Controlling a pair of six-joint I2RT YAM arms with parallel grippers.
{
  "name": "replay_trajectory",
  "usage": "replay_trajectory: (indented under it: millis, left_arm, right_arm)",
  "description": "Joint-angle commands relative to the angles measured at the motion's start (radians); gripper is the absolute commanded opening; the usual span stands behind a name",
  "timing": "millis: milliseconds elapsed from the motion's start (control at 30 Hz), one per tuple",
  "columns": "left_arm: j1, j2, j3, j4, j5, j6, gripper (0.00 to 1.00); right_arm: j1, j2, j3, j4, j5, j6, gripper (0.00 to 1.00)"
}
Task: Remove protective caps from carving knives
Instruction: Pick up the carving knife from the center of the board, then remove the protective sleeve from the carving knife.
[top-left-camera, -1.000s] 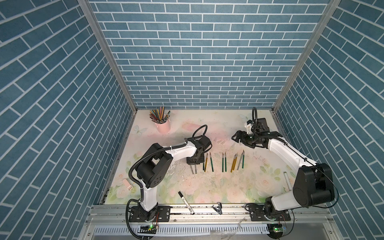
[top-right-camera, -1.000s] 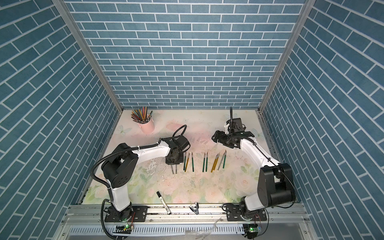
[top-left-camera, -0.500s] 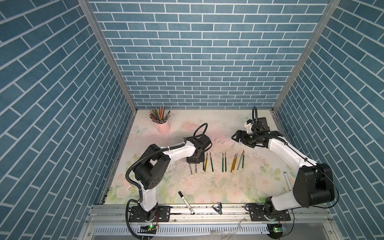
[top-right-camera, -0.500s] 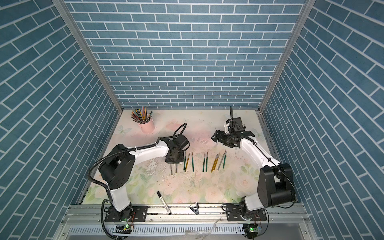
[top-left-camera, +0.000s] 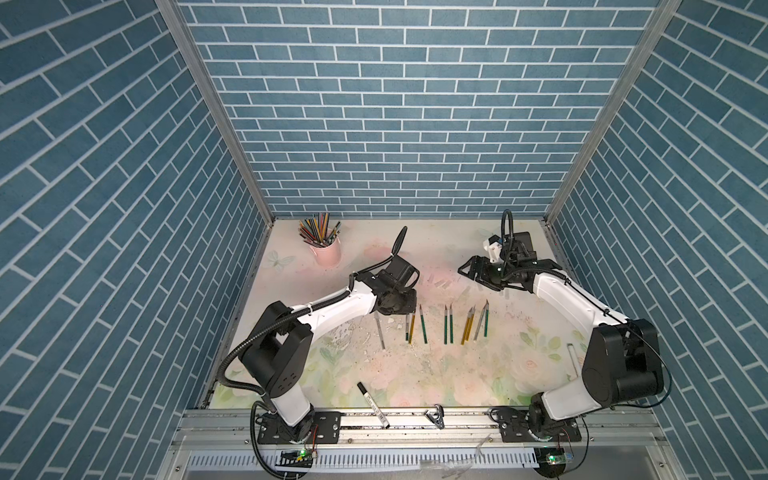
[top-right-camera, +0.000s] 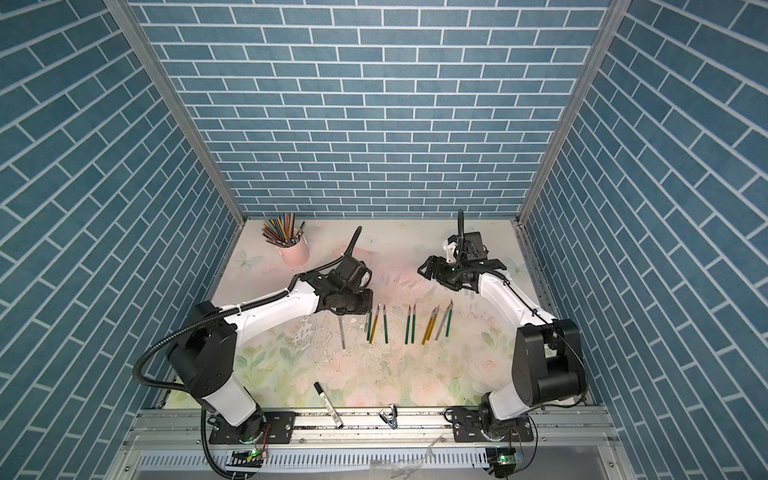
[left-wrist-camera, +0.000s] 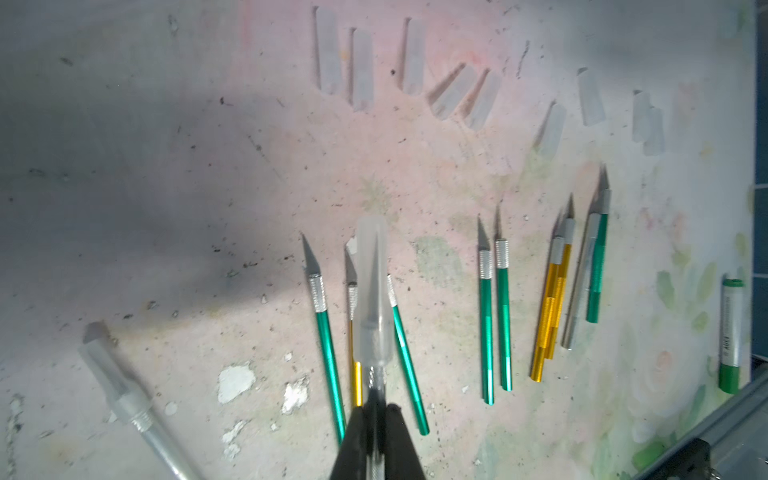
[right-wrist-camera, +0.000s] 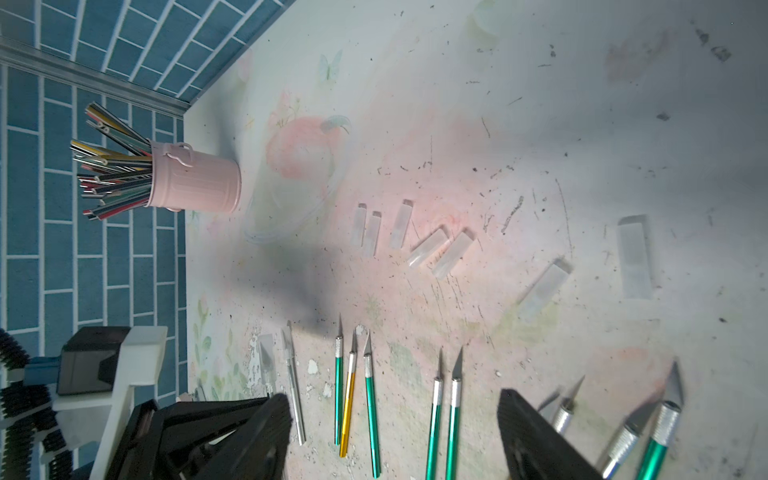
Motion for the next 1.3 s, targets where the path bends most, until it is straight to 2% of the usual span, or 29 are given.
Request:
replay_trajectory:
  millis: [0, 233, 433, 600, 1033, 1267]
  left_arm:
    - [0.015, -0.013, -0.015, 0.096, 0.11, 0.058, 0.04]
    - [0.017, 0.005, -0.008, 0.145, 0.181, 0.08, 0.04]
    - [0.017, 0.018, -0.005, 0.151, 0.183, 0.074, 0.04]
    - [0.017, 0.028, -0.001, 0.143, 0.177, 0.073, 0.04]
    - [0.015, 0.042, 0.008, 0.133, 0.166, 0.08, 0.04]
    - [0.015, 0.043, 0.003, 0.129, 0.162, 0.08, 0.04]
  right_arm:
    - [0.026, 0.004, 0.016, 0.061, -0.061, 0.04, 0.78]
    - [0.116, 0.042, 0.002, 0.14, -0.084, 0.102, 0.75]
    - [0.174, 0.092, 0.007, 0.194, -0.088, 0.148, 0.69]
    - [0.204, 0.115, 0.009, 0.227, -0.096, 0.179, 0.6]
    - [0.271, 0.18, 0.016, 0.228, -0.055, 0.239, 0.52]
    - [0.283, 0.204, 0.022, 0.244, -0.056, 0.263, 0.38]
